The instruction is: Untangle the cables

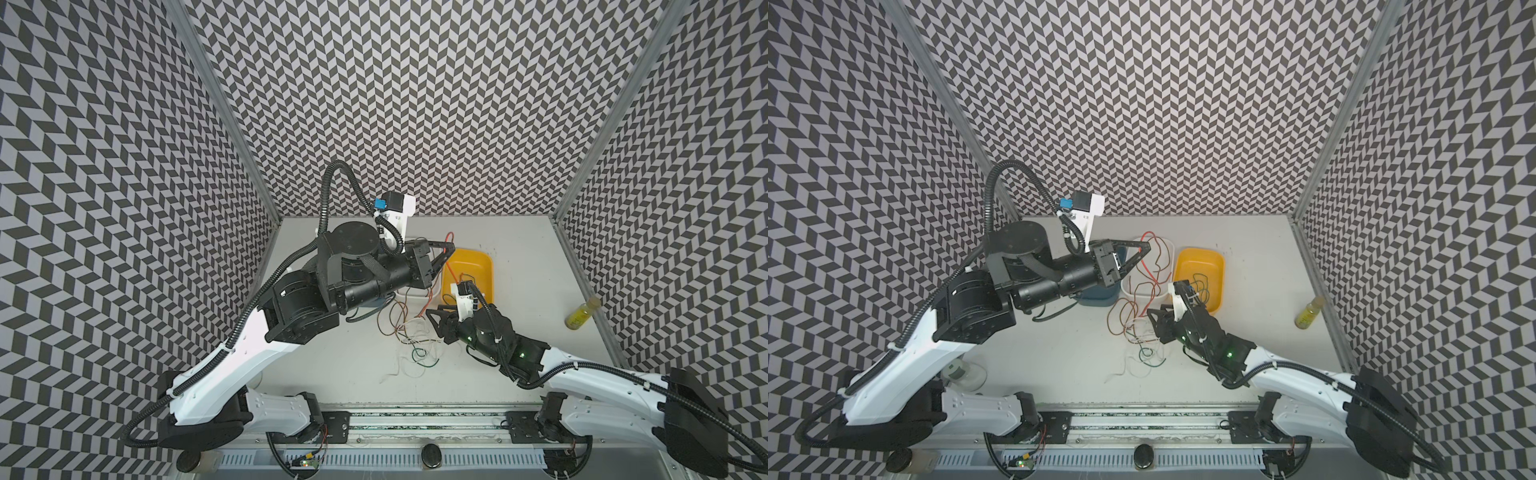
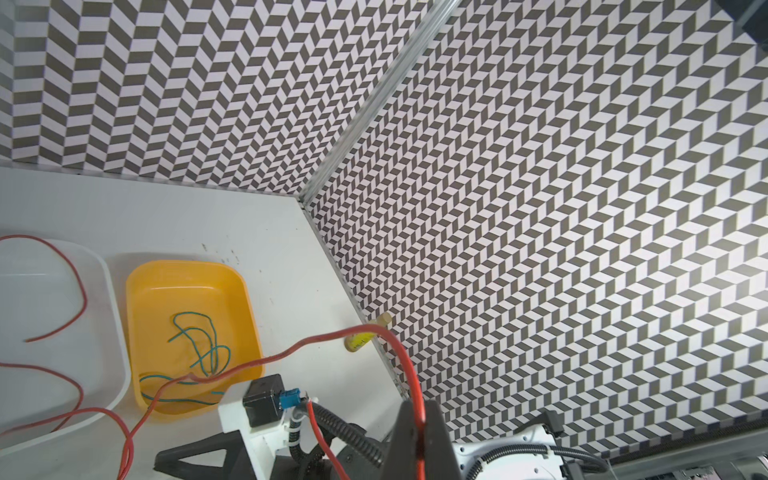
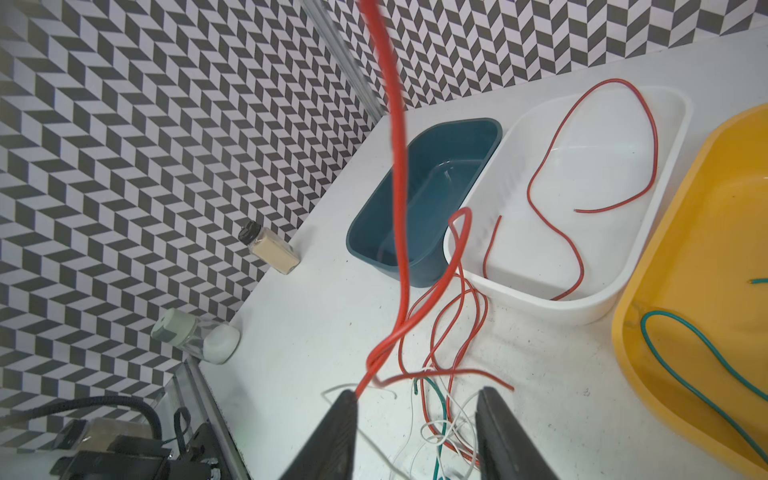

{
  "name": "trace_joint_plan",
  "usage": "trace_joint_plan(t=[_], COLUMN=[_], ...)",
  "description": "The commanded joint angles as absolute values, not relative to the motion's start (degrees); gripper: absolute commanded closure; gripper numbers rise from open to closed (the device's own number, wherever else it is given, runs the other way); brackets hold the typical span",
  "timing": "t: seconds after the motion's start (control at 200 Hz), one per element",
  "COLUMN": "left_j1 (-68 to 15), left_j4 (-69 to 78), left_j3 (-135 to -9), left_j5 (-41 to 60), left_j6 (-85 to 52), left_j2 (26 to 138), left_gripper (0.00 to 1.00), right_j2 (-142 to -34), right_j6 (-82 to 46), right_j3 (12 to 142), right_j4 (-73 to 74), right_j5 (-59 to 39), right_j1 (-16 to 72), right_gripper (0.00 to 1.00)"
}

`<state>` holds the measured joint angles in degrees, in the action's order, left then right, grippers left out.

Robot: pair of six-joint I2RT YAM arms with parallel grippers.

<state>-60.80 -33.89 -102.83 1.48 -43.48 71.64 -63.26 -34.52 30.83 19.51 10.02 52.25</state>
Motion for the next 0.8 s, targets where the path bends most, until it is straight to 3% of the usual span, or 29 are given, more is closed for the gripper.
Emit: trace_joint_plan(t=[0.0,0.426,0.596,0.791], left_j1=[-62.4,-65.1,-64.4,-54.9], left_j4=[-29.8,-29.7,-35.3,-36.2], left_j3=[-104.4,-106.6,-107.4,-103.9], left_j5=[0.3,-3.2,-10.1,-3.5], left_j6=[-43.9,-40.2,-33.9,-33.7], left_j2=[69.6,68.0,68.2,69.4], left_gripper=[1.00,1.00,1.00,1.00], right_j2=[-64.4,-64.9,-53.6,-36.5], right_j6=[-35.1,-33.8,-32.1,-30.5], right_j3=[31.0,28.3,24.2,22.2], right_j4=[24.4,29.3,21.8,3.0], right_j5=[11.9,9.0,12.3,17.7], right_j1=[52.3,52.4,52.4,52.5], right_gripper=[0.56,0.52,0.52,0.51])
